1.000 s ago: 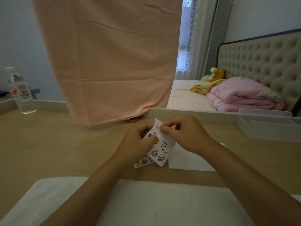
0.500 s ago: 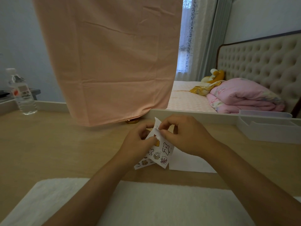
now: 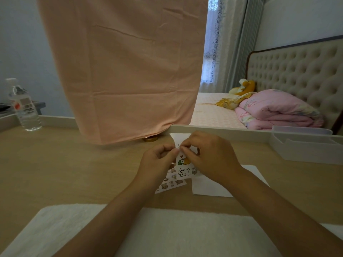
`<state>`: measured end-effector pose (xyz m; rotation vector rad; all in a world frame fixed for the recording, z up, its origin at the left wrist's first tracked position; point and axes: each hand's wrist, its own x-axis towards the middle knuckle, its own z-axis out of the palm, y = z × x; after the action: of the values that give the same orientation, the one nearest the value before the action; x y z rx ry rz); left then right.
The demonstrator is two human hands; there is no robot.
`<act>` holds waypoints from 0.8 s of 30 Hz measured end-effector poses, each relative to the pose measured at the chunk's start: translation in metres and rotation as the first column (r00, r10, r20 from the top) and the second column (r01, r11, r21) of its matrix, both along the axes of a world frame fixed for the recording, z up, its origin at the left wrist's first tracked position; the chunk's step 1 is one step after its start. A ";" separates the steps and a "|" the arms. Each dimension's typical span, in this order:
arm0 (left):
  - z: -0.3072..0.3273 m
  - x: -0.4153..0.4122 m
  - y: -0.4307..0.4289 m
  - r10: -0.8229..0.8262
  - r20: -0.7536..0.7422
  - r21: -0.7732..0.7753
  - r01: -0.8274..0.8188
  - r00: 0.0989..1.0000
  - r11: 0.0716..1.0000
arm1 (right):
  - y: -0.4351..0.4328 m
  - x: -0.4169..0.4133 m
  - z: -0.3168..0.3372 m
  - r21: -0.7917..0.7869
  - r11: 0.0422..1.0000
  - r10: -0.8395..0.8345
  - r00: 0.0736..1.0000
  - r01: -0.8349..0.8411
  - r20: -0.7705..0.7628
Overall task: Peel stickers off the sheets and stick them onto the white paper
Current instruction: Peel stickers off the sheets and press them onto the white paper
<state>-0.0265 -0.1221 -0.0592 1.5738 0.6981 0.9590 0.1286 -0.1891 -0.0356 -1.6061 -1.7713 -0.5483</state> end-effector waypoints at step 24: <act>0.001 0.001 -0.007 0.089 0.077 0.002 -0.089 0.993 0.996 | 0.002 -0.005 0.003 -0.194 0.976 -0.030 0.827 -0.096 -0.561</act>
<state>-0.0251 -0.1292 -0.0583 1.5130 0.7170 1.0821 0.1231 -0.1872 -0.0328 -1.6550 -1.4293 0.1472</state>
